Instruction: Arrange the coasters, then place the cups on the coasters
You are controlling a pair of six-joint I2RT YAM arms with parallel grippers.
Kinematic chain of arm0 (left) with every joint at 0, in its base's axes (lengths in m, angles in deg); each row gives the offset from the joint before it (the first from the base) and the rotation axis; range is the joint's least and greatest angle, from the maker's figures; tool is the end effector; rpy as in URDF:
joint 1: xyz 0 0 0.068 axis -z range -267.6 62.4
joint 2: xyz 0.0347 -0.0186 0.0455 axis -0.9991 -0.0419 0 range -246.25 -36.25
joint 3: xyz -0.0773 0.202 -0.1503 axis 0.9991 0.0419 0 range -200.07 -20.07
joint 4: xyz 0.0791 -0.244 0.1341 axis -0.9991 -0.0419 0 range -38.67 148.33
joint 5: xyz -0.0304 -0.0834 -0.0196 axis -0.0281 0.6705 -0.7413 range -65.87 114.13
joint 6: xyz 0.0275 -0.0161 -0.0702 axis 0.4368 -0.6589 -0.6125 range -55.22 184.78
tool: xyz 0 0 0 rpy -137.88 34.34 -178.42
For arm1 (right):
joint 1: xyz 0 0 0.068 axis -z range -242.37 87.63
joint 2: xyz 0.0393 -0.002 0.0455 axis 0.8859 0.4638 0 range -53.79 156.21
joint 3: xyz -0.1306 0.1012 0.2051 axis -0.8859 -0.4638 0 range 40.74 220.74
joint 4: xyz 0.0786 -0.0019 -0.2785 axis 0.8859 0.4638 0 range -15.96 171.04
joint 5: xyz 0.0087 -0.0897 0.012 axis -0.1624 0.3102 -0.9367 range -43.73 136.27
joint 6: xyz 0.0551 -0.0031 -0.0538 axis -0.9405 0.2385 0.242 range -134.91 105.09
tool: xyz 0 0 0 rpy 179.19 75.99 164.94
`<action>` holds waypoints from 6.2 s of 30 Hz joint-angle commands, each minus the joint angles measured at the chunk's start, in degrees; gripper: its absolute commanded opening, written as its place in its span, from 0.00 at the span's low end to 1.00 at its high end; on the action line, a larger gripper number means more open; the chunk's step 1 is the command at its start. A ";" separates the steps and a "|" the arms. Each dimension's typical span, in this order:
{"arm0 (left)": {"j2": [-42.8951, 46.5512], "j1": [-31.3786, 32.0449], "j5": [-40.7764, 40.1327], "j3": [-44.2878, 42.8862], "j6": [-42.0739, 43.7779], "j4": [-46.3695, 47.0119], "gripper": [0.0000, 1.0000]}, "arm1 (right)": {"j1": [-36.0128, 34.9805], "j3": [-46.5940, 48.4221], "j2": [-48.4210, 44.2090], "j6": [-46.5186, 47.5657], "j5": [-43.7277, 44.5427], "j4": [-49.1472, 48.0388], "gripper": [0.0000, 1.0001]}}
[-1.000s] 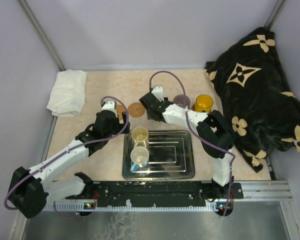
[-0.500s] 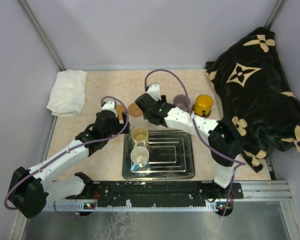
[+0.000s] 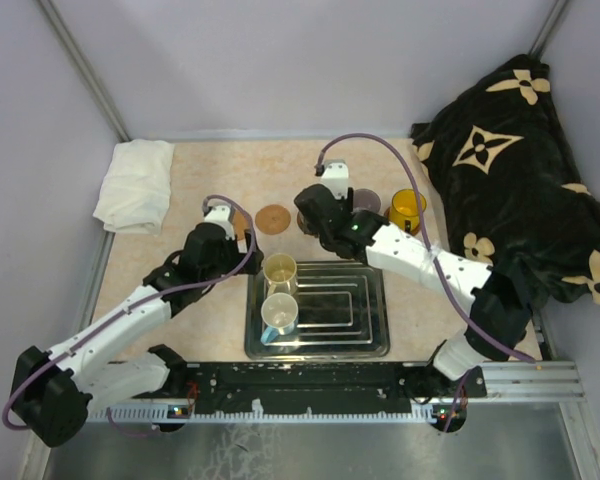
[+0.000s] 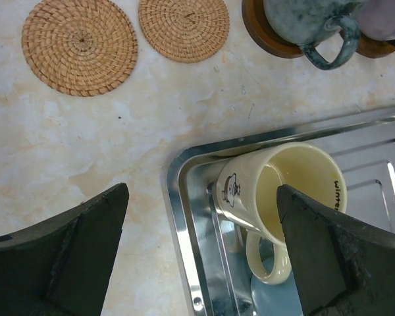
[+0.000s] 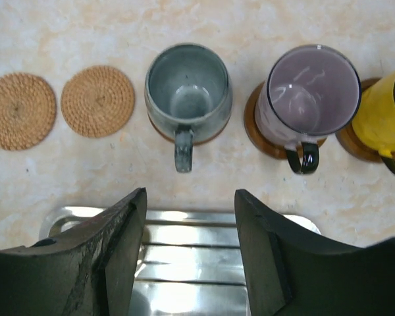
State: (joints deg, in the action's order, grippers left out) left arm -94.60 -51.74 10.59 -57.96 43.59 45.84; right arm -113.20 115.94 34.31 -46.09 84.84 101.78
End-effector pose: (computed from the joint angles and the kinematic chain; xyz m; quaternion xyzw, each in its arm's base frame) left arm 0.2365 -0.1519 0.2152 0.0556 0.8725 -0.1354 0.4661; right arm 0.2766 0.2747 0.2832 -0.0106 0.8686 0.0321 0.4943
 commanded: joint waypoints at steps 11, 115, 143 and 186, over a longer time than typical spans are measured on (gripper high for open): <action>8.93 0.08 7.90 4.48 -4.90 -6.78 1.00 | -1.44 -5.85 -5.70 -2.58 -7.79 -1.17 0.36; 1.63 36.65 -7.43 0.19 -24.75 -23.56 0.62 | 2.00 -15.87 -12.69 -1.70 -9.08 -3.75 0.43; 2.59 42.89 -4.40 -0.87 -27.25 -28.69 0.02 | 2.10 -17.19 -12.61 -2.31 -10.35 -5.22 0.40; -23.80 1.59 -12.21 -27.03 11.68 3.96 0.00 | 1.98 -23.81 -16.40 0.64 -1.98 -12.44 0.30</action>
State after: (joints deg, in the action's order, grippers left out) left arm -116.70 -48.03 -5.89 -80.48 52.29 39.78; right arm -111.71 90.24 17.76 -47.01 78.67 92.17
